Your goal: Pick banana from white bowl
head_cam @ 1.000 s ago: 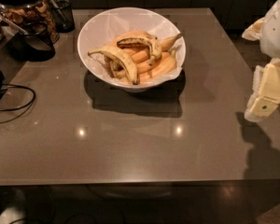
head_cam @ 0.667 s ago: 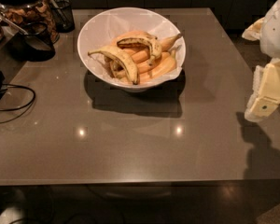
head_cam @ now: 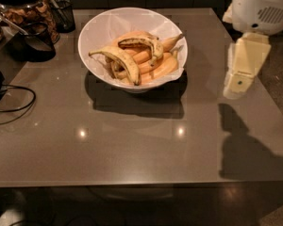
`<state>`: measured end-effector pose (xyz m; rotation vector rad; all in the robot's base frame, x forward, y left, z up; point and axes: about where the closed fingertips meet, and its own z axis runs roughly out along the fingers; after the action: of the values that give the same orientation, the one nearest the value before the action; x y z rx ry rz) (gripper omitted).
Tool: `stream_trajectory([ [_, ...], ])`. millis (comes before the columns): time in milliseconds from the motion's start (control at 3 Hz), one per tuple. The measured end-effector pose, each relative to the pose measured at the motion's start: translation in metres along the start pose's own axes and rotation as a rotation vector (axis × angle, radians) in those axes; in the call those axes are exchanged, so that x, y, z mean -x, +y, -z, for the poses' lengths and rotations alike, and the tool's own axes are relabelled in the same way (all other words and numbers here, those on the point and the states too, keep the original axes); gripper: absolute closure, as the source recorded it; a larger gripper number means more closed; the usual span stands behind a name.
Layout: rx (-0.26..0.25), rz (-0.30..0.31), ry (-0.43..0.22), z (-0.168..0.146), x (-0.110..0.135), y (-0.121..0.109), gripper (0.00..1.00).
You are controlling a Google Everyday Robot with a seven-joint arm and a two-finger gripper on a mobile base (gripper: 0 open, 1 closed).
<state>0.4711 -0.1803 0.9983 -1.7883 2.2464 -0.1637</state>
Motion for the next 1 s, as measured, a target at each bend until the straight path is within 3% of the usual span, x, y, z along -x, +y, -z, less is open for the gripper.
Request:
stream_trajectory([
  [333,-0.010,0.024,0.024,-0.002,0.019,-0.011,0.00],
  [667,-0.018,0.022,-0.024,-0.003,0.027,-0.021,0.00],
  [1000,0.007,0.015,-0.101,-0.002,0.076,-0.065,0.00],
])
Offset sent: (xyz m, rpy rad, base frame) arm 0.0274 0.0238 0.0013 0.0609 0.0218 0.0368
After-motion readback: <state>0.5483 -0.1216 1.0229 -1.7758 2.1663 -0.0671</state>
